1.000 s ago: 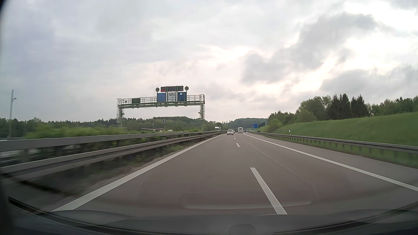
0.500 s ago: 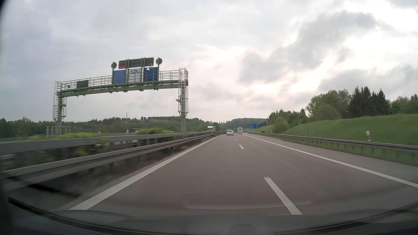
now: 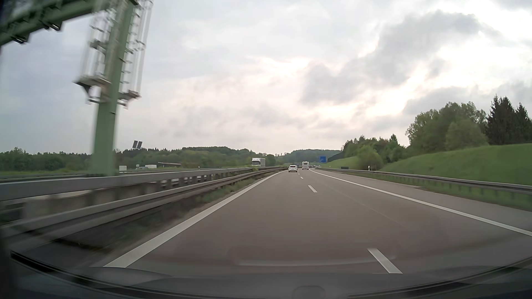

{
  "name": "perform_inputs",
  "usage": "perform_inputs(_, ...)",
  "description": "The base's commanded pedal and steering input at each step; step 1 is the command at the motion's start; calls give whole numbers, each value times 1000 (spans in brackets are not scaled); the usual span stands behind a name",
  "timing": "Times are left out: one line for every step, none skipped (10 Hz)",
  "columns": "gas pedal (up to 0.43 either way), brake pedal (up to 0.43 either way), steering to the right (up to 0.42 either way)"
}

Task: Follow the waypoints while adhering to traffic rules and regulations

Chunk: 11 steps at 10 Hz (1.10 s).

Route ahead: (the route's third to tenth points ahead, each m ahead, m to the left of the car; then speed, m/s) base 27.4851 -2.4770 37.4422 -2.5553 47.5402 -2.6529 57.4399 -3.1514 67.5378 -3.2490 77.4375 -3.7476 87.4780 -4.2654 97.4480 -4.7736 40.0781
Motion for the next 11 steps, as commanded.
perform_inputs(248, 0, 5)
perform_inputs(240, 0, 5)
perform_inputs(209, 0, 5)
perform_inputs(197, 0, 5)
perform_inputs(197, 0, 5)
perform_inputs(197, 0, 5)
perform_inputs(197, 0, 5)
perform_inputs(189, 0, 5)
perform_inputs(177, 0, 5)
perform_inputs(157, 0, 5)
perform_inputs(150, 0, 5)
